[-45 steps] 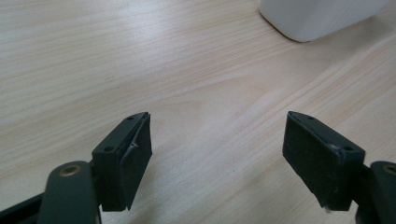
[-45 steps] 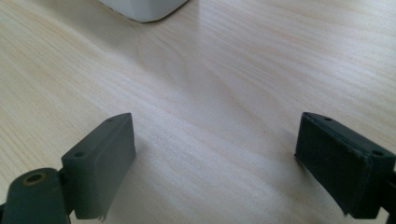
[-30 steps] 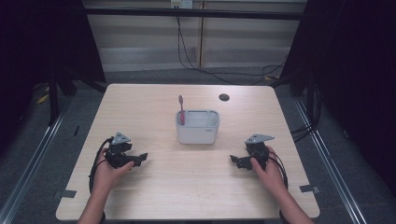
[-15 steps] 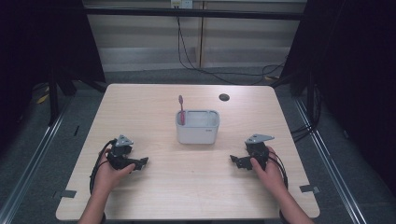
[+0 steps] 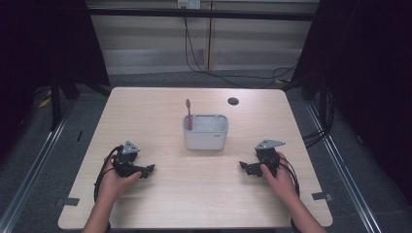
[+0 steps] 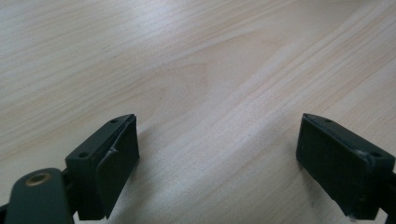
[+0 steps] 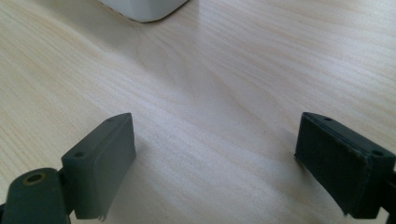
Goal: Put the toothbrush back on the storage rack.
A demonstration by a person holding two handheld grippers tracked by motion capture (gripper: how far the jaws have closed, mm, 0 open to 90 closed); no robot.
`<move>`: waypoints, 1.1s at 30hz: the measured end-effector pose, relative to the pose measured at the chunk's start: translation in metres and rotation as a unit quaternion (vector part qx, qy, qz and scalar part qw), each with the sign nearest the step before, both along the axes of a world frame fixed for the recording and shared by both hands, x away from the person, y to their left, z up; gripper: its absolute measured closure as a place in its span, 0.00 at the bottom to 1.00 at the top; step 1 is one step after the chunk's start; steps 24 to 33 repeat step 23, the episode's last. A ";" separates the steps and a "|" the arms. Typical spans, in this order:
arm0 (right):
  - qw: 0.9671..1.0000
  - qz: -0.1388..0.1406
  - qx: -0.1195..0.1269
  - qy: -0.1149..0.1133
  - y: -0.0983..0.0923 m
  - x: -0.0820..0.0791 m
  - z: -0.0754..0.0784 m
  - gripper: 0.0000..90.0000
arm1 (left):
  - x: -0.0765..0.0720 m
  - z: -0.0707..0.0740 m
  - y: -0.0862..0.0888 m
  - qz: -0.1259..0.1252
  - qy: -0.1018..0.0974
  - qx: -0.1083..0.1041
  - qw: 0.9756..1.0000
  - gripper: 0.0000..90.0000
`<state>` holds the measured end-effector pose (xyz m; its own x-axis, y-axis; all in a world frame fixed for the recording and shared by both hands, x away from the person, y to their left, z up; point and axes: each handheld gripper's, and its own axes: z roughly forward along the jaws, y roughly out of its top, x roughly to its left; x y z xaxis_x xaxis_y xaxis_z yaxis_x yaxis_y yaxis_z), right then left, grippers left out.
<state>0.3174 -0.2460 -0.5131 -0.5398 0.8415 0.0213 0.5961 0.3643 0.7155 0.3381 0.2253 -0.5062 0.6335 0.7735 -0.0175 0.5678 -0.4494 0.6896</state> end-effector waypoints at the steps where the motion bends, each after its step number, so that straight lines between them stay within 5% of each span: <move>1: 1.000 0.000 0.000 0.000 0.000 0.000 0.000 0.13 | 0.000 0.000 0.000 0.000 -0.001 0.000 1.000 0.14; 33: 1.000 0.000 0.000 0.000 0.000 0.000 0.000 0.13 | 0.002 -0.004 0.001 0.000 -0.015 -0.009 1.000 0.08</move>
